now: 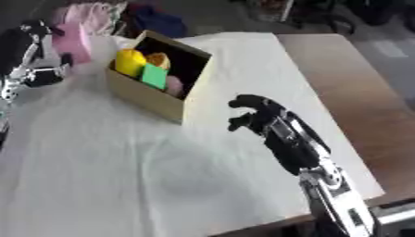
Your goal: Pick up objects on the table and place them in the box.
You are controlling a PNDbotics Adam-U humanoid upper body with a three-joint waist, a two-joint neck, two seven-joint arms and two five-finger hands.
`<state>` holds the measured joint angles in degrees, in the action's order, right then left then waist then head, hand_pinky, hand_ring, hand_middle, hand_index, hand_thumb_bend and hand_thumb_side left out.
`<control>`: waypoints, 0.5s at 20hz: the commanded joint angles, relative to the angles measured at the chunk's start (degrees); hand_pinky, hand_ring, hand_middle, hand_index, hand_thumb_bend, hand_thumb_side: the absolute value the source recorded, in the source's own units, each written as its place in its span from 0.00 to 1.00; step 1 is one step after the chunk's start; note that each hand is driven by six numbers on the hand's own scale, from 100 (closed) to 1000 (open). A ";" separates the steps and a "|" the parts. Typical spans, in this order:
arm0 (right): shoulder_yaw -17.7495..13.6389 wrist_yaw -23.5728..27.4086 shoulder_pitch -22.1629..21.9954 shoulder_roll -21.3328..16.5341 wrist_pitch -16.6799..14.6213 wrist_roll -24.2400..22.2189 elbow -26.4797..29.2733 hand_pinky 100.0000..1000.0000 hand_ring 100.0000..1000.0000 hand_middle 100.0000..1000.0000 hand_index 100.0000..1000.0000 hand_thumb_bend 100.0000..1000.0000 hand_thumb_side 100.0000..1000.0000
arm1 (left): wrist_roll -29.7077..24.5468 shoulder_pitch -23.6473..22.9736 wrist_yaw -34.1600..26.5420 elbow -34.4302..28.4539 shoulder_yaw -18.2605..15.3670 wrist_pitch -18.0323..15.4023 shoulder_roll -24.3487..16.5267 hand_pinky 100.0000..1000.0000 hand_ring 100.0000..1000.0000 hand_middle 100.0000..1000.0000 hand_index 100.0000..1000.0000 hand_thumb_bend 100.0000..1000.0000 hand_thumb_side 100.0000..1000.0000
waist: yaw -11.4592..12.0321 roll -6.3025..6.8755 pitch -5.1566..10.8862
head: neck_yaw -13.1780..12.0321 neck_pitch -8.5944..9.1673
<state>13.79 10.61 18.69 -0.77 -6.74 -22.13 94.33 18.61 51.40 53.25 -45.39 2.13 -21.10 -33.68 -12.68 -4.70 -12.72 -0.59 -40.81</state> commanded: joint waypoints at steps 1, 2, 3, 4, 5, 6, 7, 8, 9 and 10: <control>-0.47 -0.31 0.57 -0.81 -0.20 0.20 0.77 0.83 0.59 0.77 0.83 0.00 0.67 | -1.34 0.74 -3.67 -4.65 0.76 -0.29 -2.79 0.50 0.26 0.26 0.37 0.00 0.00 | 0.15 0.32 1.31 | 0.29 0.30; -0.45 -0.32 0.55 -0.86 -0.20 0.19 0.75 0.82 0.59 0.77 0.83 0.00 0.67 | -1.88 0.82 -5.00 -5.87 1.08 -0.40 -3.01 0.50 0.26 0.26 0.37 0.00 0.00 | 0.22 0.36 1.38 | 0.26 0.31; -0.42 -0.34 0.52 -0.90 -0.21 0.17 0.74 0.82 0.59 0.77 0.83 0.00 0.67 | -2.62 1.00 -6.44 -7.11 1.49 -0.54 -3.15 0.50 0.26 0.26 0.37 0.00 0.00 | 0.29 0.40 1.45 | 0.23 0.33; -0.38 -0.35 0.49 -0.92 -0.21 0.13 0.72 0.83 0.59 0.77 0.83 0.00 0.67 | -3.41 1.30 -7.65 -8.25 1.98 -0.74 -3.14 0.50 0.26 0.26 0.37 0.00 0.00 | 0.32 0.42 1.52 | 0.17 0.35; -0.34 -0.35 0.46 -0.93 -0.20 0.09 0.69 0.83 0.59 0.77 0.83 0.00 0.67 | -4.30 1.65 -8.64 -9.21 2.51 -0.96 -3.02 0.51 0.27 0.27 0.38 0.00 0.00 | 0.35 0.42 1.60 | 0.11 0.35; -0.28 -0.35 0.43 -0.92 -0.19 0.04 0.66 0.83 0.59 0.77 0.83 0.00 0.67 | -5.21 2.05 -9.32 -9.89 3.03 -1.19 -2.72 0.51 0.27 0.28 0.39 0.00 0.00 | 0.32 0.41 1.68 | -0.03 0.34; -0.20 -0.34 0.40 -0.90 -0.18 -0.03 0.63 0.83 0.59 0.77 0.83 0.00 0.67 | -6.20 2.57 -9.70 -10.28 3.57 -1.47 -2.20 0.52 0.28 0.28 0.39 0.00 0.00 | 0.27 0.39 1.76 | -0.19 0.31; -0.11 -0.32 0.38 -0.85 -0.17 -0.12 0.60 0.83 0.59 0.77 0.83 0.00 0.67 | -7.17 3.12 -9.78 -10.39 4.08 -1.78 -1.47 0.53 0.29 0.29 0.40 0.00 0.00 | 0.16 0.35 1.84 | -0.42 0.28; -0.01 -0.29 0.36 -0.77 -0.14 -0.21 0.56 0.83 0.59 0.77 0.83 0.00 0.67 | -8.15 3.70 -9.57 -10.20 4.51 -2.09 -0.50 0.53 0.29 0.30 0.41 0.00 0.00 | 0.00 0.31 1.91 | -0.68 0.23; 0.11 -0.25 0.37 -0.67 -0.12 -0.32 0.54 0.83 0.59 0.77 0.83 0.00 0.67 | -9.06 4.24 -9.16 -9.81 4.85 -2.41 0.54 0.54 0.30 0.31 0.42 0.00 0.00 | -0.21 0.25 1.96 | -0.97 0.21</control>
<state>13.85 10.45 18.63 -0.85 -6.77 -22.22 94.31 10.68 54.13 44.41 -54.11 6.56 -23.17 -33.16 -12.88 -4.69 -12.67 -1.21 -40.81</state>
